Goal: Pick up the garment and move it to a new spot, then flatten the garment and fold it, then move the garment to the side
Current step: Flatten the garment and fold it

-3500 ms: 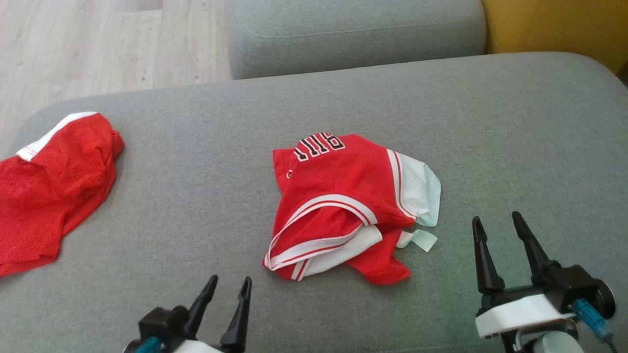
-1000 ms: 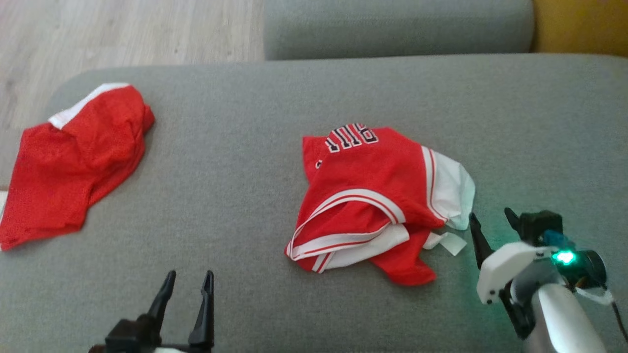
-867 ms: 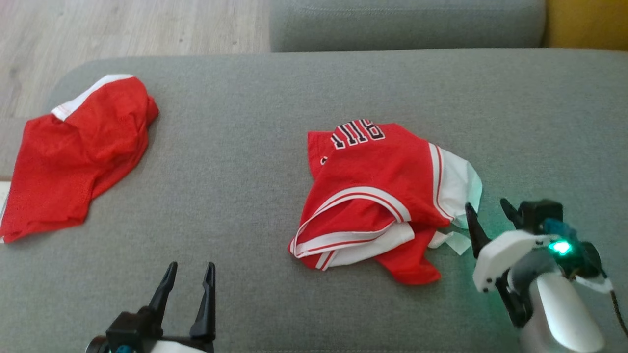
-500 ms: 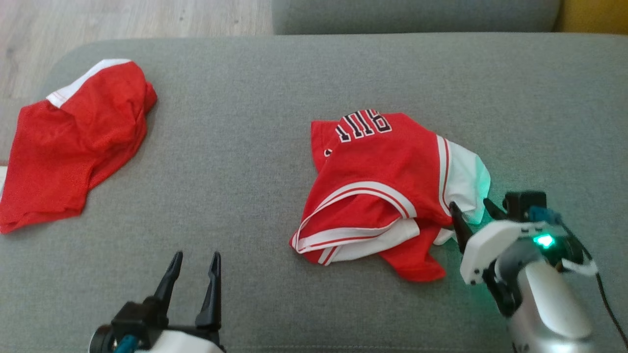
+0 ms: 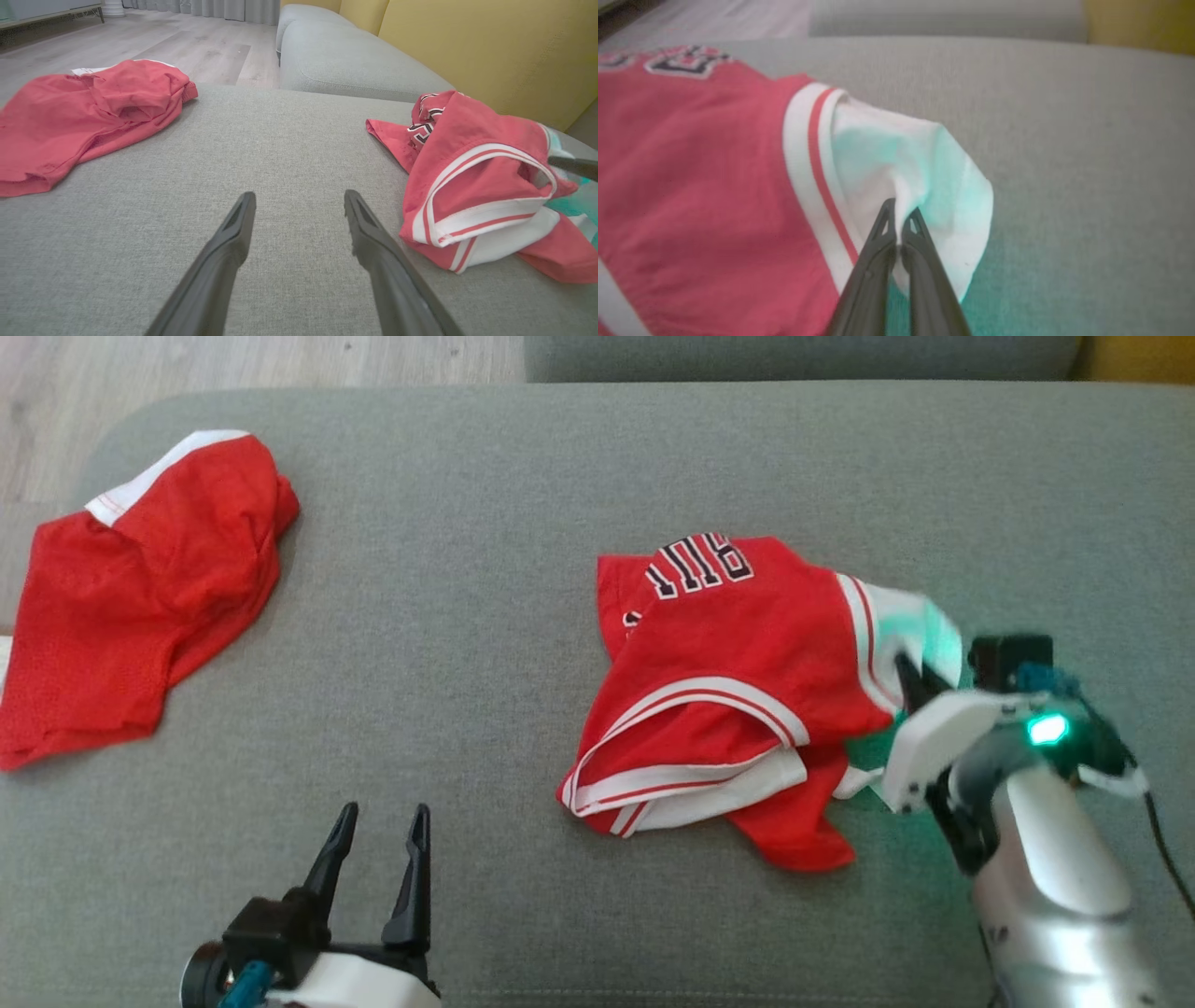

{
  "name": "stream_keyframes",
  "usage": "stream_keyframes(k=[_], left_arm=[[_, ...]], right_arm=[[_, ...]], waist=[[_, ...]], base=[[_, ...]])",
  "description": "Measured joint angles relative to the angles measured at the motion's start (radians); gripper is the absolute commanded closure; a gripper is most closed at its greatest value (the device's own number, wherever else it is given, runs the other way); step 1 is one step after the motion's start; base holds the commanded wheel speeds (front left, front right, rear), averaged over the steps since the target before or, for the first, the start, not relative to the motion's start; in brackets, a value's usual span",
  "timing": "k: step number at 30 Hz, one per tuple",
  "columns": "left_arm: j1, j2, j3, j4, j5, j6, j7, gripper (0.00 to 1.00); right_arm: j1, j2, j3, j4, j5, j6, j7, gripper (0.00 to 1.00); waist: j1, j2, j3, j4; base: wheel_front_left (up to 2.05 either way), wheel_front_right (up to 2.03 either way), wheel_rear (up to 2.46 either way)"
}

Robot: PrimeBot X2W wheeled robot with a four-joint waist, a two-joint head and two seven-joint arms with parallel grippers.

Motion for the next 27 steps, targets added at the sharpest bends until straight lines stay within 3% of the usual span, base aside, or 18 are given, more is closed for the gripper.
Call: stream_keyframes(k=[11, 20, 27], left_arm=[[0.004, 0.000, -0.007, 0.019, -0.009, 0.000, 0.000, 0.00], [0.013, 0.000, -0.020, 0.026, -0.021, 0.001, 0.000, 0.00], [0.038, 0.000, -0.035, 0.030, -0.034, 0.010, 0.000, 0.00]], right_arm=[[-0.229, -0.002, 0.151, -0.156, -0.003, 0.000, -0.040, 1.00], [-0.413, -0.014, 0.322, -0.178, 0.056, 0.000, -0.005, 1.00], [-0.506, -0.013, 0.364, -0.201, 0.151, 0.000, -0.002, 1.00]], waist=[[0.0000, 0.0000, -0.077, -0.005], [0.0000, 0.0000, -0.139, 0.033], [0.0000, 0.0000, -0.164, 0.065]], base=[[0.00, 0.00, 0.00], [0.00, 0.00, 0.00], [0.00, 0.00, 0.00]])
